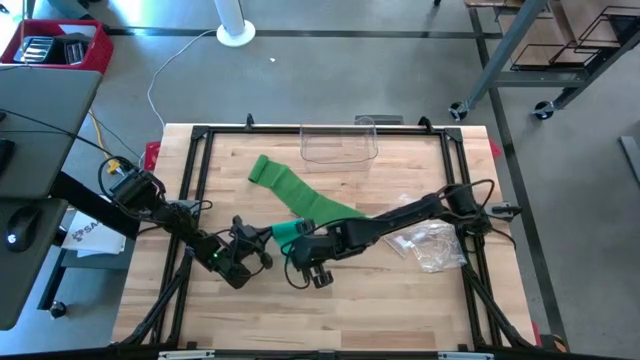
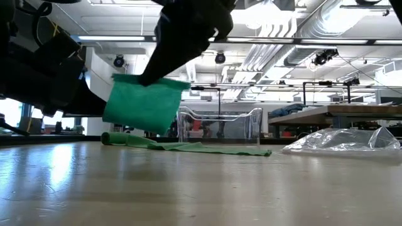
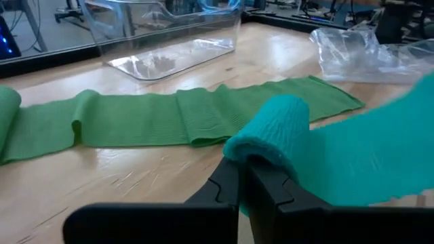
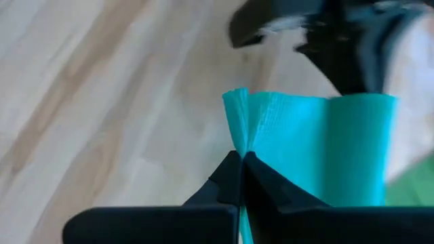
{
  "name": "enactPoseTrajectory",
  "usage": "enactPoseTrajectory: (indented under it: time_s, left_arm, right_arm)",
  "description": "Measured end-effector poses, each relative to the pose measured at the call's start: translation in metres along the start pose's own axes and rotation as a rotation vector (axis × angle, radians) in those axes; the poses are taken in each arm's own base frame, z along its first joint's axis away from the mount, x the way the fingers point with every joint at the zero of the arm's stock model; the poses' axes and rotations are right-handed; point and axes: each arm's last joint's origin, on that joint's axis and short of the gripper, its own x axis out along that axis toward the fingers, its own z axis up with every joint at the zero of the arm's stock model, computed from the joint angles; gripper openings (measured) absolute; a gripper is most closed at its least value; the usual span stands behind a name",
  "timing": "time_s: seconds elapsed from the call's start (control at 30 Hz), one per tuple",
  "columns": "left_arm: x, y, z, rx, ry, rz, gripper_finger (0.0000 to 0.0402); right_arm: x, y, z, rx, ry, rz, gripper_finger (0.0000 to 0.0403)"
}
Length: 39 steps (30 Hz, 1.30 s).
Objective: Roll bandage
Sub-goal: Roll the blue bandage
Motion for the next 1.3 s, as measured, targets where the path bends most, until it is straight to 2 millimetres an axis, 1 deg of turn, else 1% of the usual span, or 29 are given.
enactPoseTrajectory:
  time_s: [0.2, 0.3, 0.4, 0.6, 0.73, 0.9, 1.03, 1.17, 1.3]
  left_arm:
    - [-0.004, -0.008, 0.003, 0.014, 0.002, -0.029, 0.0001]
    - [-0.008, -0.015, 0.005, 0.032, 0.001, -0.052, 0.0001]
    - [-0.010, -0.020, 0.007, 0.039, 0.000, -0.069, 0.0001]
    - [-0.012, -0.023, 0.008, 0.041, 0.001, -0.076, 0.0001]
    - [-0.010, -0.022, 0.004, 0.055, -0.002, -0.062, 0.0001]
    - [-0.007, -0.020, -0.007, 0.043, 0.018, -0.052, 0.0001]
    - [-0.005, -0.019, -0.018, 0.023, 0.042, -0.052, 0.0001]
    - [-0.005, -0.024, -0.025, 0.026, 0.050, -0.059, 0.0001]
    - [-0.004, -0.035, -0.027, 0.050, 0.081, -0.088, 0.0001]
  right_arm:
    - [-0.010, -0.006, 0.001, 0.026, 0.015, -0.090, 0.0000]
    - [-0.009, -0.011, 0.000, 0.030, 0.018, -0.122, 0.0000]
    - [-0.009, -0.017, 0.003, 0.047, -0.016, -0.142, 0.0000]
    - [-0.008, -0.024, 0.006, 0.071, -0.063, -0.164, 0.0000]
    - [-0.009, -0.017, 0.005, 0.068, -0.039, -0.146, 0.0000]
    - [-0.012, 0.005, 0.006, 0.055, -0.017, -0.107, 0.0000]
    - [-0.025, 0.018, 0.012, 0.035, -0.035, -0.107, 0.0000]
    - [-0.029, 0.018, 0.013, 0.050, -0.038, -0.141, 0.0000]
    - [-0.028, 0.005, 0.011, 0.075, -0.033, -0.162, 0.0000]
